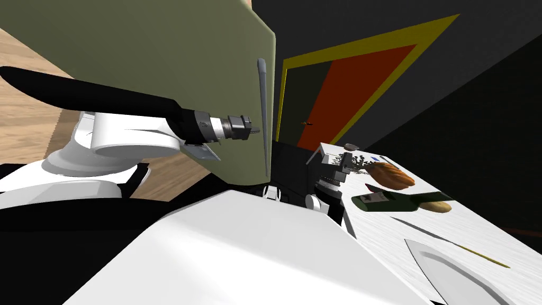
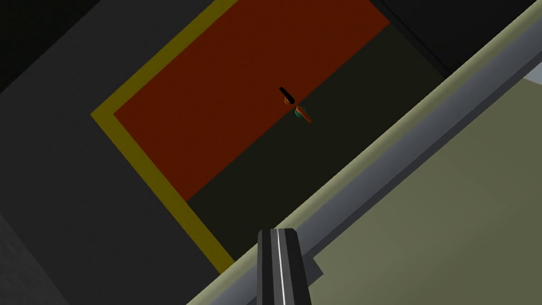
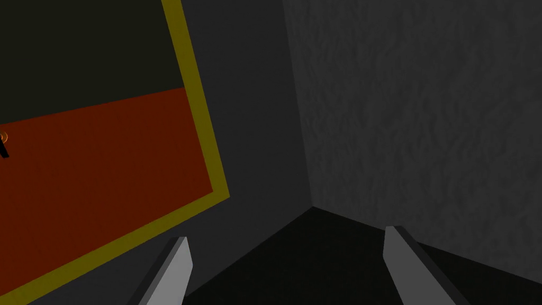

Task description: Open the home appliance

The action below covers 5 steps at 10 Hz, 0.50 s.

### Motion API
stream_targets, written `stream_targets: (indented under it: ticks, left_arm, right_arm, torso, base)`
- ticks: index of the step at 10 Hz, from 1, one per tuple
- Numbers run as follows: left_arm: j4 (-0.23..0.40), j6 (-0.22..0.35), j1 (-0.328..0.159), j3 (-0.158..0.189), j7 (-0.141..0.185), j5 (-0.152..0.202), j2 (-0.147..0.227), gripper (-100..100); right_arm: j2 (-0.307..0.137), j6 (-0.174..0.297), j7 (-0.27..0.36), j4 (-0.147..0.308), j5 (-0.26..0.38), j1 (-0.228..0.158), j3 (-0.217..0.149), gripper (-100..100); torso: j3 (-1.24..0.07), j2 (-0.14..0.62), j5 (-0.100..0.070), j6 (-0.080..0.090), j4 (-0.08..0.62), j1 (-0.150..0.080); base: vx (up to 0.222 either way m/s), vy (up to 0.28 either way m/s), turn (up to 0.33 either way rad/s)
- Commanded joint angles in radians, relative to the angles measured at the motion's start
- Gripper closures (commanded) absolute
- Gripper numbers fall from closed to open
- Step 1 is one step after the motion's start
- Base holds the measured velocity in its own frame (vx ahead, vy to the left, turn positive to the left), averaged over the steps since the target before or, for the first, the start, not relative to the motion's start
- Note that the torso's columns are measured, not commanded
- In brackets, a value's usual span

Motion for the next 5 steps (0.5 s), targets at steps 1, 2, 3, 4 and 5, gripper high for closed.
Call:
stream_targets:
  ticks: [1,2,3,4,5]
  left_arm:
    - [0.016,0.021,-0.042,0.035,0.030,0.053,0.042,-100]
    - [0.027,0.034,-0.070,0.058,0.049,0.089,0.069,-100]
    - [0.033,0.041,-0.084,0.070,0.059,0.107,0.083,-100]
    - [0.038,0.048,-0.098,0.082,0.069,0.124,0.097,-100]
    - [0.044,0.055,-0.111,0.093,0.079,0.142,0.111,-100]
  right_arm:
    - [0.000,0.000,0.000,0.000,0.000,0.000,0.000,0]
    - [0.000,0.000,0.000,0.000,0.000,0.000,0.000,0]
    - [0.000,0.000,0.000,0.000,0.000,0.000,0.000,0]
    - [0.000,0.000,0.000,0.000,0.000,0.000,0.000,0]
    - [0.000,0.000,0.000,0.000,0.000,0.000,0.000,0]
  torso:
    - [-0.004,-0.005,-0.001,0.001,-0.002,-0.002]
    - [-0.003,-0.004,-0.001,0.001,-0.002,-0.002]
    - [-0.001,0.000,-0.001,0.001,-0.001,-0.001]
    - [0.002,0.004,0.000,0.001,0.001,0.000]
    - [0.004,0.007,0.000,0.001,0.002,0.001]
  base:
    - [0.005,0.017,-0.068]
    - [0.026,0.011,-0.065]
    - [0.033,0.008,-0.039]
    - [0.027,0.010,-0.024]
    - [0.016,0.010,-0.036]
